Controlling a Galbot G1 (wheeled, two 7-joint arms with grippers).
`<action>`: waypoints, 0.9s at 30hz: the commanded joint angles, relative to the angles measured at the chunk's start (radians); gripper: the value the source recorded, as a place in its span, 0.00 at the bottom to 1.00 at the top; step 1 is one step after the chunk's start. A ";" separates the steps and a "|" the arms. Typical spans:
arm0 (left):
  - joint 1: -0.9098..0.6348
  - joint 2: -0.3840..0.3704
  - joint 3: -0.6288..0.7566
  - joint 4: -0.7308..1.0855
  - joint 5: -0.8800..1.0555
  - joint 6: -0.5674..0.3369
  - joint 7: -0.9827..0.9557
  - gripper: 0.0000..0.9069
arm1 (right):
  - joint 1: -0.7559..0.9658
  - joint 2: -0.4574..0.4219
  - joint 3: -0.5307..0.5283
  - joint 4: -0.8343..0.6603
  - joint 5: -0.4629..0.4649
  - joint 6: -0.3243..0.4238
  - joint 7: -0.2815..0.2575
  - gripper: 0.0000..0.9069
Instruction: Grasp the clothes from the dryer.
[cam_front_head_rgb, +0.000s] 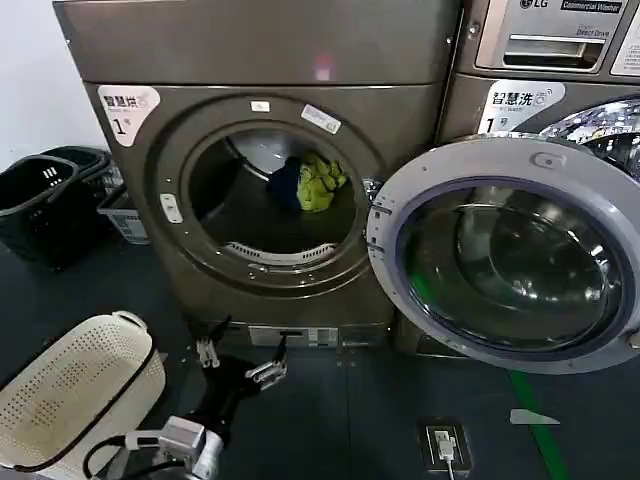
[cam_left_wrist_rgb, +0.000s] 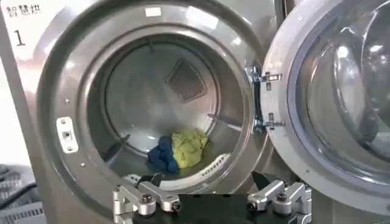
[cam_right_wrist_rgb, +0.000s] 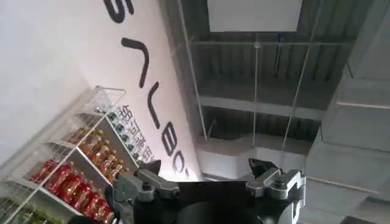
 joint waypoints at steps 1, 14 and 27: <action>-0.019 0.005 -0.005 0.007 0.002 0.050 0.000 1.00 | 0.012 0.002 -0.015 0.003 -0.002 0.007 0.002 1.00; -0.003 0.014 -0.006 -0.059 -0.006 0.056 0.010 1.00 | 0.000 0.002 -0.007 0.008 0.018 0.007 0.005 1.00; -0.028 0.016 -0.011 -0.031 -0.042 0.051 -0.002 1.00 | 0.003 0.009 -0.007 0.025 0.017 0.005 -0.003 1.00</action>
